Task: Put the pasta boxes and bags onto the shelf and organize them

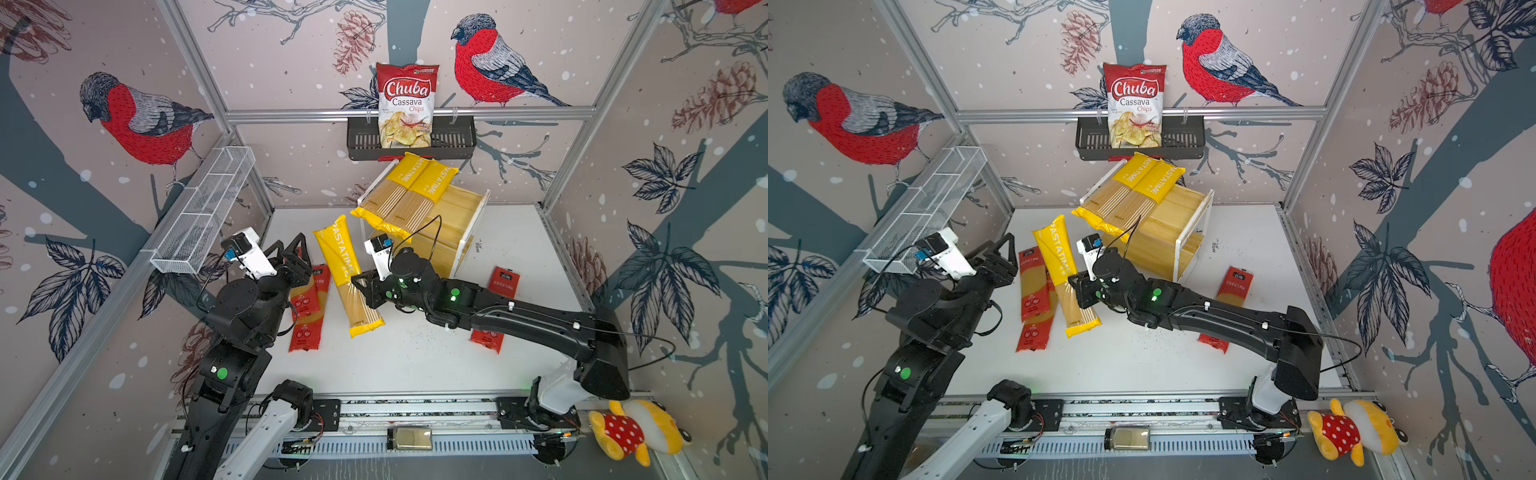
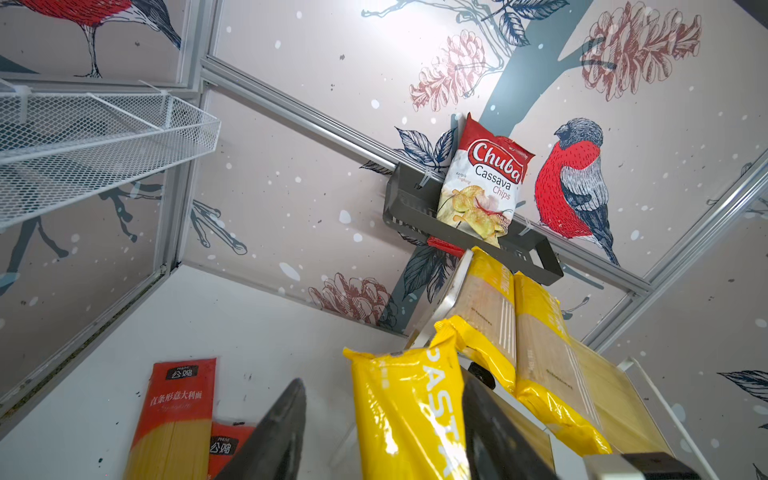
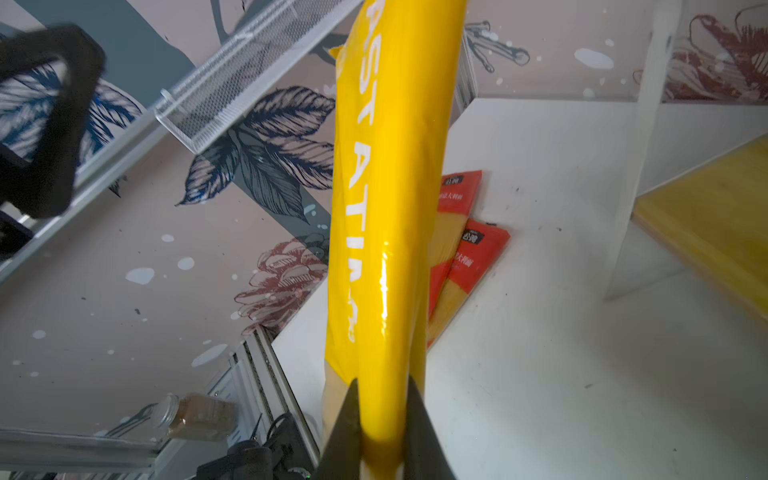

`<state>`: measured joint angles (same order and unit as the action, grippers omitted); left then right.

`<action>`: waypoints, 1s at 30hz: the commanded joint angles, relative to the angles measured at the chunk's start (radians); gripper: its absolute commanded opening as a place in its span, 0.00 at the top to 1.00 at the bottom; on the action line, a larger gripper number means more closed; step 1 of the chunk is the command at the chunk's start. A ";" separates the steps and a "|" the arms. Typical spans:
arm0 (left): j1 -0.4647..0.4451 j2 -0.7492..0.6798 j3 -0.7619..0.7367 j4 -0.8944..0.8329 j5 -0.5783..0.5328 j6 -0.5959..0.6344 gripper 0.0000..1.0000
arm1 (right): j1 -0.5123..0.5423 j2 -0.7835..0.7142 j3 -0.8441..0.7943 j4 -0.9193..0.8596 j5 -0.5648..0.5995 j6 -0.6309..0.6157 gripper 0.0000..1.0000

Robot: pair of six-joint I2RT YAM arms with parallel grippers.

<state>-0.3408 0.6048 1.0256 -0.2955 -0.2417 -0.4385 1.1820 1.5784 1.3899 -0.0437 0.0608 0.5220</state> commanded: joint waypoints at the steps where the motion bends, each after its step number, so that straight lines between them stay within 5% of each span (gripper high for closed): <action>1: 0.000 0.010 0.006 0.048 0.073 -0.009 0.35 | -0.031 -0.034 0.031 0.183 0.020 -0.002 1.00; 9: 0.000 0.044 -0.020 0.188 0.306 -0.098 0.19 | -0.130 -0.153 0.002 0.267 0.088 0.098 1.00; 16: -0.012 0.103 -0.273 0.634 0.595 -0.465 0.16 | -0.190 -0.319 -0.183 0.436 0.283 0.237 1.00; 22: -0.233 0.185 -0.326 0.798 0.475 -0.432 0.16 | -0.254 -0.408 -0.319 0.561 0.326 0.385 1.00; 30: -0.402 0.351 -0.328 0.919 0.361 -0.439 0.18 | -0.258 -0.439 -0.293 0.497 0.402 0.414 1.00</action>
<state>-0.7181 0.9226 0.6926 0.4969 0.1711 -0.8669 0.9279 1.1591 1.0798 0.3119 0.3992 0.9096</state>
